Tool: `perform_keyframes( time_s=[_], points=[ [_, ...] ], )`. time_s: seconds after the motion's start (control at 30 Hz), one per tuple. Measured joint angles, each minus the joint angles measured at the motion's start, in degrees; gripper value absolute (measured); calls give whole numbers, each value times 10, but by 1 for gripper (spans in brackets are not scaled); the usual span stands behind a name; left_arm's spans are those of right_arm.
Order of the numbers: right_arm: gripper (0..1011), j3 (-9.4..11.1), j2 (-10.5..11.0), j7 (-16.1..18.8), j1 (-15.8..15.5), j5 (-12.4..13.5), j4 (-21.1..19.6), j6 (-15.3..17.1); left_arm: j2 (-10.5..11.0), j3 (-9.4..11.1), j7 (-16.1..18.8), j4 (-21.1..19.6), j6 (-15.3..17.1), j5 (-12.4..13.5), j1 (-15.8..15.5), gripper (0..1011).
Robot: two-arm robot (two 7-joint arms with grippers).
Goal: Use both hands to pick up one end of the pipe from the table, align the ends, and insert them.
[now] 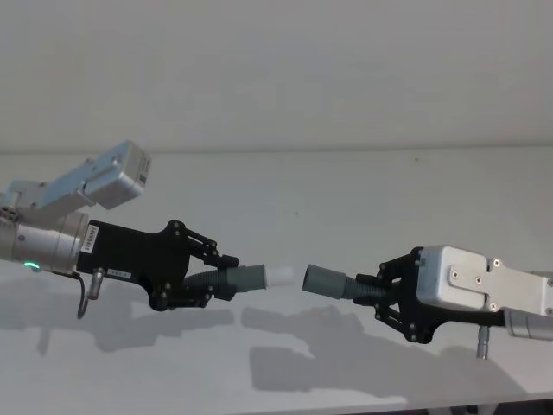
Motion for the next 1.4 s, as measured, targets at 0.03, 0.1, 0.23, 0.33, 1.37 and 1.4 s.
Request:
perform_keyframes(
  time_s=[0.03, 0.1, 0.23, 0.33, 1.37, 1.4],
  points=[
    [171, 0, 0, 0, 0, 0, 0, 0, 0, 1, -1, 0, 0, -1, 0, 327],
    [171, -1, 0, 0, 0, 0, 0, 0, 0, 2, -4, 0, 0, -3, -2, 327],
    [171, -1, 1, 0, 0, 0, -1, 0, 0, 5, -8, 1, 0, -5, -3, 327],
    [171, -1, 2, 0, 0, 1, -2, 0, 0, 7, -10, 1, 0, -7, -4, 327],
    [171, -6, 24, 23, 11, 21, -9, -2, -5, 31, -23, 15, -8, -9, -24, 327],
    [171, -6, 25, 23, 11, 22, -9, -3, -5, 32, -23, 16, -9, -9, -25, 327]
  ],
)
